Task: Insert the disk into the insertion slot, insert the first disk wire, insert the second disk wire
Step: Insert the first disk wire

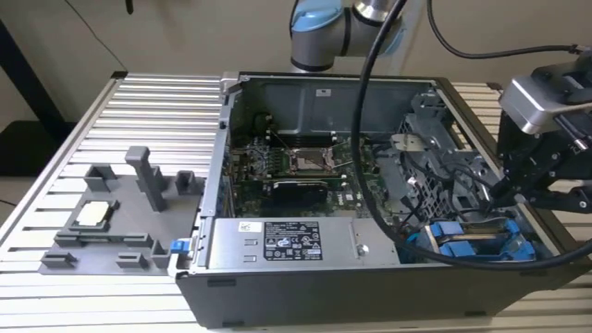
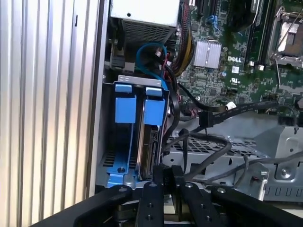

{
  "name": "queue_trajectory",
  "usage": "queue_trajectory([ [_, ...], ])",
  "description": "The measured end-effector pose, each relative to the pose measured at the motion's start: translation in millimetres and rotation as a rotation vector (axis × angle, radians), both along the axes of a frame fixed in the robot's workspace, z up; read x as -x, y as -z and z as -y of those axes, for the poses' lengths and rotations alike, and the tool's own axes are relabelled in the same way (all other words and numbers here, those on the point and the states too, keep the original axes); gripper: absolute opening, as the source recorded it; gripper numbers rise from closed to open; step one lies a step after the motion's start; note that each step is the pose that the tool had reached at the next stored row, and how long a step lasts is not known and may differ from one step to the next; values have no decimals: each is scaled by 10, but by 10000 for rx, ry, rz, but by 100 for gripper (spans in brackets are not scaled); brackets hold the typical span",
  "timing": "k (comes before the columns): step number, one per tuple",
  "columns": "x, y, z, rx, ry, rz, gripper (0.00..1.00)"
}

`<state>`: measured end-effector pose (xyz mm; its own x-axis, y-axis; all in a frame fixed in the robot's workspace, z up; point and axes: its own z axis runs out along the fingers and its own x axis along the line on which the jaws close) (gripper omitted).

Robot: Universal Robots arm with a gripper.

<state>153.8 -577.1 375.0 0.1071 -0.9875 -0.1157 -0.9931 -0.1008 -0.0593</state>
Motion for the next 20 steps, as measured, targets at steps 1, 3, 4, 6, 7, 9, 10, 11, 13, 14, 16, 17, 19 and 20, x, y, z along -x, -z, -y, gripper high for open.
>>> queue_trajectory([
  [1,-23,3,0,0,-1,-116,19],
  [3,-67,8,0,0,-1,-339,19],
  [4,-88,11,0,0,-1,-447,19],
  [6,-127,18,0,1,-1,-633,19],
  [7,-143,24,1,0,-1,-712,19],
  [9,-170,35,5,1,-1,-845,19],
  [10,-184,41,7,0,-1,-912,19],
  [11,-198,46,8,0,0,-983,19],
  [13,-225,56,12,1,-1,-1129,19],
  [14,-235,61,14,1,-1,-1191,19],
  [16,-253,73,15,-2,0,-1272,19],
  [17,-263,77,17,-3,1,-1300,19],
  [19,-272,90,19,-20,16,-1338,19],
  [20,-271,94,19,-23,46,-1349,19],
])
